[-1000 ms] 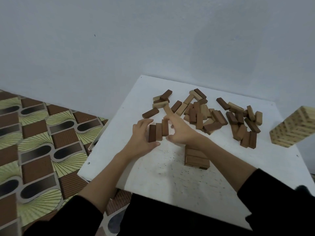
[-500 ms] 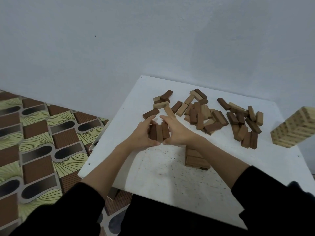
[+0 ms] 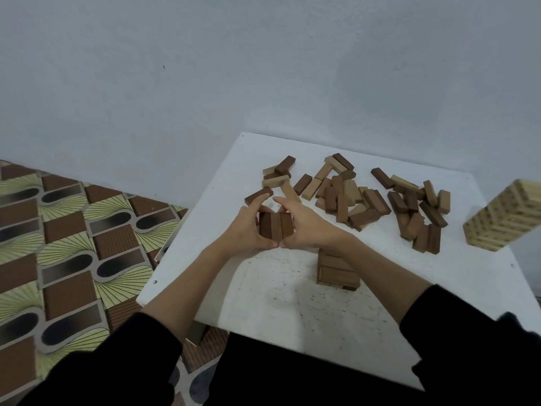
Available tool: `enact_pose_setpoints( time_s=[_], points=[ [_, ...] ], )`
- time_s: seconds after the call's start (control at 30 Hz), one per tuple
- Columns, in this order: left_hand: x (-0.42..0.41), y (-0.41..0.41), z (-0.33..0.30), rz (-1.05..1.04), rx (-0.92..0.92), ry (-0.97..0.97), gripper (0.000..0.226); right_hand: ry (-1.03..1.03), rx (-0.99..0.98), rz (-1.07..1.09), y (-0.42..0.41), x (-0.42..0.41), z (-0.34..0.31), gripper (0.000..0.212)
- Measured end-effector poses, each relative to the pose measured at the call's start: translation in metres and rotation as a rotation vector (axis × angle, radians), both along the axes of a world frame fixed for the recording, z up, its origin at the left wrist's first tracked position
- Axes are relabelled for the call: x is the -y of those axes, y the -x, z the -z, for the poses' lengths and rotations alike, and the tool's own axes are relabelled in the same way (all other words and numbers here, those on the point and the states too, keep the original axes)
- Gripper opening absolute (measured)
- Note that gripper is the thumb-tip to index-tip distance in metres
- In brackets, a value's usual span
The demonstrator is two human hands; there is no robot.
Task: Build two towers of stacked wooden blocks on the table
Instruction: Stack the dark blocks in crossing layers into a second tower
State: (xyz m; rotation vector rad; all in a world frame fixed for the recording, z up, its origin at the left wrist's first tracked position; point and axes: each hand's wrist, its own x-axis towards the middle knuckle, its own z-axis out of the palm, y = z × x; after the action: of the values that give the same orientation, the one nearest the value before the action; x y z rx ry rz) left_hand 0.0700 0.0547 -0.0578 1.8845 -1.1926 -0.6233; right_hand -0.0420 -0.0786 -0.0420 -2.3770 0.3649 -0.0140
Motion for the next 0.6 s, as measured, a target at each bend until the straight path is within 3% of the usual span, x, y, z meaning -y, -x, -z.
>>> enact_pose_setpoints(
  time_s=[0.1,0.27,0.6],
  points=[
    [0.007,0.007,-0.01,0.023,0.047,0.062,0.101,0.001,0.067,0.021,0.016,0.007,-0.018,0.095],
    [0.024,0.044,-0.029,0.151,0.068,0.109,0.105,0.206,0.072,0.132,0.073,0.016,-0.04,0.09],
    [0.04,0.091,-0.015,0.266,0.058,-0.07,0.107,0.242,0.002,0.151,0.128,0.015,-0.018,0.092]
  ],
)
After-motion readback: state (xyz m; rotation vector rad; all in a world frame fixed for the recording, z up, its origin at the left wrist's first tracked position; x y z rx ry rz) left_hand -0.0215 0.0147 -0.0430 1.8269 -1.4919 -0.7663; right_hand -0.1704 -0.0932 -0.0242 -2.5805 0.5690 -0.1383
